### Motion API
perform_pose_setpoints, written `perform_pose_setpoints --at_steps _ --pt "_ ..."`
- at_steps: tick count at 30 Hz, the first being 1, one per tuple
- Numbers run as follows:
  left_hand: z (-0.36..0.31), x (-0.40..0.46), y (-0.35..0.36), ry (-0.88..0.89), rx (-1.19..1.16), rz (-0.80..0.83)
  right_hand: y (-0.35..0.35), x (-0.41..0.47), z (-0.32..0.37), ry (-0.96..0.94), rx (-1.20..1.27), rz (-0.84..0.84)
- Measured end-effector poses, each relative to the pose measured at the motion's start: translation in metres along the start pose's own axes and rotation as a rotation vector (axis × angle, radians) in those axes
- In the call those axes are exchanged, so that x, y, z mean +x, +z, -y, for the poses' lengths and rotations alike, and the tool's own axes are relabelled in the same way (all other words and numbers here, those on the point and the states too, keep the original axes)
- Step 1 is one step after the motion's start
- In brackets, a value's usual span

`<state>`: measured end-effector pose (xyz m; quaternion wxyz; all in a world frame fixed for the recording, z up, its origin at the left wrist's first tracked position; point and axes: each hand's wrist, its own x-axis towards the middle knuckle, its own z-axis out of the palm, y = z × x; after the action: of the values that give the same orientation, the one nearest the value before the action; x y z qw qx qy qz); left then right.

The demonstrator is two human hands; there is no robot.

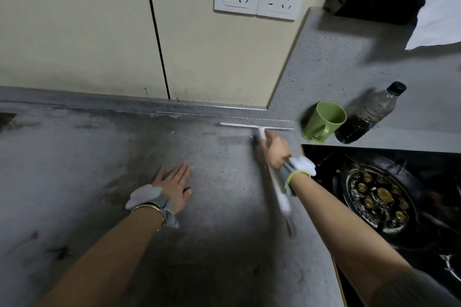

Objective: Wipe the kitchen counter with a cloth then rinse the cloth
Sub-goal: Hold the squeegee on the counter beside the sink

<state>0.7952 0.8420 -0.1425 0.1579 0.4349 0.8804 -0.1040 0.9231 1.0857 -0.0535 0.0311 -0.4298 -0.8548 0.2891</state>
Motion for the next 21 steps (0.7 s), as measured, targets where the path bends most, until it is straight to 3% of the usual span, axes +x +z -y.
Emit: perform_pose_setpoints --at_steps 9,21 --pt "0.008 0.008 0.028 0.009 -0.072 -0.108 0.004 0.032 -0.007 0.010 -0.076 0.044" --pt "-0.006 0.002 0.001 -0.063 -0.038 -0.035 0.020 -0.077 -0.044 0.114 0.145 0.027"
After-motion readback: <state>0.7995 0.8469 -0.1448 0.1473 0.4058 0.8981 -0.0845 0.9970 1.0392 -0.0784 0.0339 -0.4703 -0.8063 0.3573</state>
